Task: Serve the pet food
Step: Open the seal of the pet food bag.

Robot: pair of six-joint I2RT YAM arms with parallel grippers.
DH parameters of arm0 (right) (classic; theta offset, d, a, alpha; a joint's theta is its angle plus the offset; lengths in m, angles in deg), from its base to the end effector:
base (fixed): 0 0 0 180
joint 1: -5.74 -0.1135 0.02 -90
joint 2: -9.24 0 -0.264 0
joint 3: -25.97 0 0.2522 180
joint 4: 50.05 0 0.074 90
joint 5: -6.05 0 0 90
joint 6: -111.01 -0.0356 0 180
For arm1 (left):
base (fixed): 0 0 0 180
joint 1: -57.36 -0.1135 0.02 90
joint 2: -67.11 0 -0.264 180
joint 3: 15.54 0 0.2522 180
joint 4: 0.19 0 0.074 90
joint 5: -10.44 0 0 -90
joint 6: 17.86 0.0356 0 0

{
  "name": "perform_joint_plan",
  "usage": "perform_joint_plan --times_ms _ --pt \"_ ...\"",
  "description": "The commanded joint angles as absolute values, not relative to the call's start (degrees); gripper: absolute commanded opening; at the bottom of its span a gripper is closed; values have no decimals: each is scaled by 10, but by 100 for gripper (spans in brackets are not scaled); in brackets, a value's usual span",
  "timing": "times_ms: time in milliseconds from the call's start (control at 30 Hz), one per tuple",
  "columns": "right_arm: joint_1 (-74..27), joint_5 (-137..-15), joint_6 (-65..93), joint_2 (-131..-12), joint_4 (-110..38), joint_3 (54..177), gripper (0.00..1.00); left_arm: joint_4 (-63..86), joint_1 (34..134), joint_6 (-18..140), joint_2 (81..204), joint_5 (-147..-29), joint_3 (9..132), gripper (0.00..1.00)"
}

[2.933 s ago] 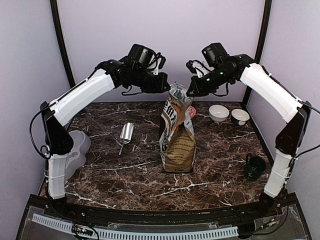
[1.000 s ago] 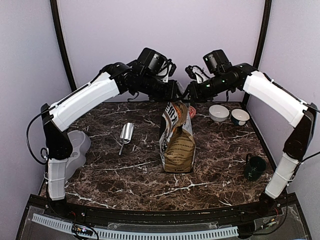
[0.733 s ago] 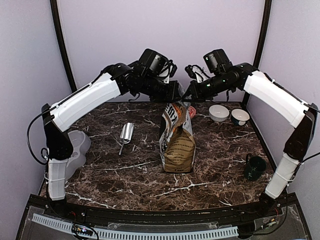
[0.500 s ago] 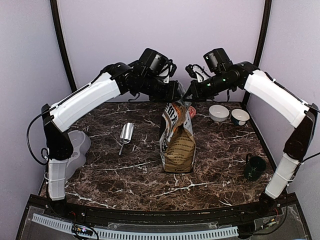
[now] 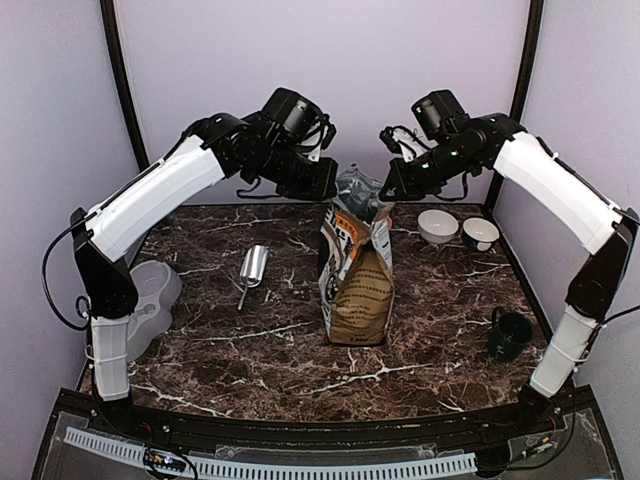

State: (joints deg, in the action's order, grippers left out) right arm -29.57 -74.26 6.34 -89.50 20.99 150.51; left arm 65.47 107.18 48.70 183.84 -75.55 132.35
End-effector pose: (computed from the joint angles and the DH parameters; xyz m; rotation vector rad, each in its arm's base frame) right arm 0.2936 0.2153 0.4067 -0.5193 2.3780 0.6100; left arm 0.2889 -0.3382 0.4178 0.4722 2.1961 -0.6419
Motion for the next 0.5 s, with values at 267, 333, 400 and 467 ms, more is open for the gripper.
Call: perform_joint_plan --times_ms 267,333,400,467 --pt "-267 -731 66 -882 182 1535 0 671 1038 509 1783 -770 1315 2" --pt "-268 -718 64 -883 178 1535 15 664 1038 504 1783 -780 1314 12" --pt "-269 -708 63 -883 174 1535 30 657 1039 503 1785 -788 1314 21" --pt "-270 -702 64 -884 172 1534 40 651 1041 504 1786 -795 1313 34"
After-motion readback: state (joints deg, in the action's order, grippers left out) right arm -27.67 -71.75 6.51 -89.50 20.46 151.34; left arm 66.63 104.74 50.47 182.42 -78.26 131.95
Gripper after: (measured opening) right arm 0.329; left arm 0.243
